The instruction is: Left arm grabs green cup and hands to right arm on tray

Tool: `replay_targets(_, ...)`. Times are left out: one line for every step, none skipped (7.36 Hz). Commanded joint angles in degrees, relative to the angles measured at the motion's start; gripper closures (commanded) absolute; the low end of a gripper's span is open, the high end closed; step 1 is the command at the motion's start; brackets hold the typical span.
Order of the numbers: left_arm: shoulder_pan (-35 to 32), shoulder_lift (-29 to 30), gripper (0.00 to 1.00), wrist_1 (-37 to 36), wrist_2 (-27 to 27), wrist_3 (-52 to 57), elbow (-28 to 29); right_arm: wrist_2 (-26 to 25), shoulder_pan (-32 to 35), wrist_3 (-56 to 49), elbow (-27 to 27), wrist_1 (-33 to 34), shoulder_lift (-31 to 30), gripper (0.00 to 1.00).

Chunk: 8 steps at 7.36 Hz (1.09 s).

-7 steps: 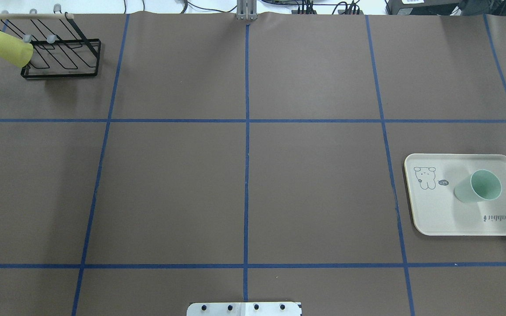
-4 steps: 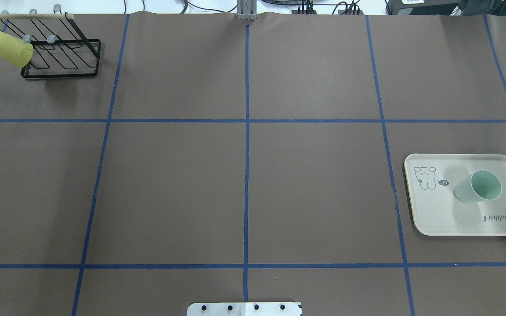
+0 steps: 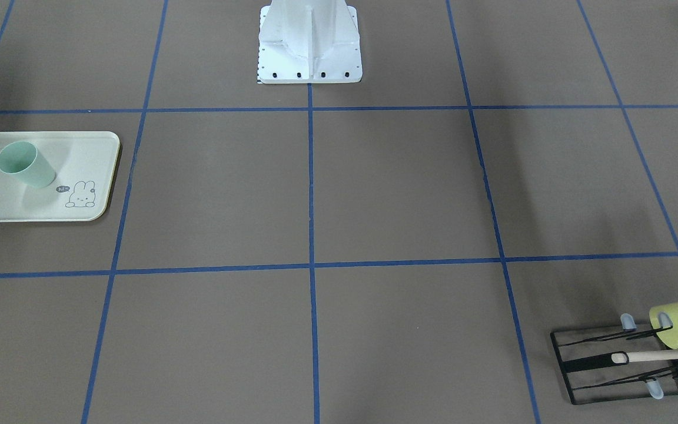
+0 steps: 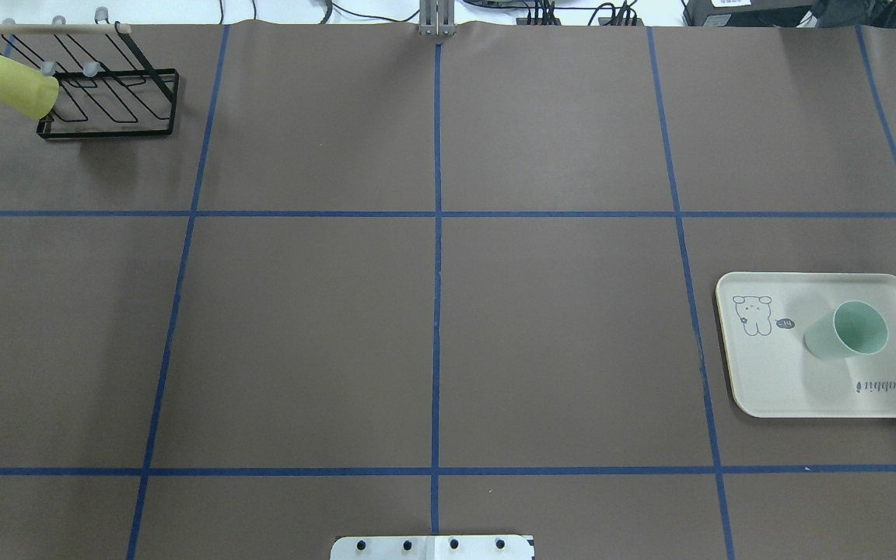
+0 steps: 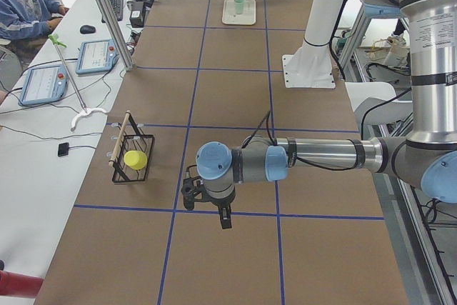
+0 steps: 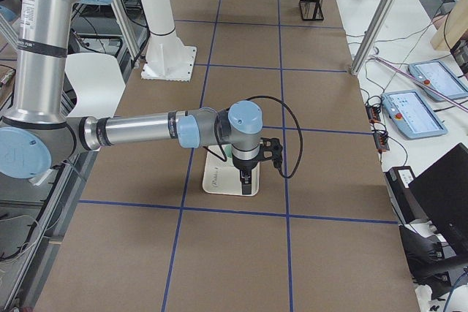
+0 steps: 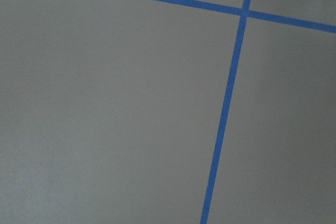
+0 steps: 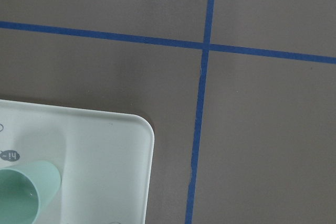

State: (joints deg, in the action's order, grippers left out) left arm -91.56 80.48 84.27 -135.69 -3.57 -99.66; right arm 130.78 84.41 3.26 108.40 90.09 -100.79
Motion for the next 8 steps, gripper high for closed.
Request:
replay_targets(0.07, -0.06, 0.00, 1.16, -0.01, -0.04, 0.00, -1.93, -1.44, 0.08, -0.55, 0.00, -0.11, 0.00)
replay_targets(0.07, -0.15, 0.00, 1.69, -0.01, 0.22, -0.01, -1.76, -1.44, 0.08, -0.82, 0.00, -0.20, 0.00)
replay_targets(0.07, -0.24, 0.00, 3.95, 0.33, 0.49, 0.34, -1.76, -1.44, 0.08, -1.26, 0.00, -0.11, 0.00)
replay_targets(-0.02, -0.24, 0.00, 5.11, -0.10, -0.03, 0.61, -1.67, -1.44, 0.08, -1.26, 0.00, -0.11, 0.00)
replay_targets(-0.02, -0.15, 0.00, 5.21, 0.33, -0.12, 0.44, -1.67, -1.44, 0.08, -1.17, -0.09, -0.11, 0.00)
replay_targets(0.07, -0.15, 0.00, 4.95, 0.68, 0.22, 0.35, -1.67, -1.44, 0.08, -0.82, -0.09, -0.11, 0.00)
replay_targets(-0.02, -0.07, 0.00, 5.12, 0.51, -0.04, 0.61, -1.67, -1.44, 0.08, -0.73, -0.18, -0.03, 0.00)
replay_targets(0.07, 0.72, 0.00, 4.94, 0.51, -0.12, -0.09, -1.76, -1.44, 0.08, -0.73, -0.18, -0.02, 0.00)
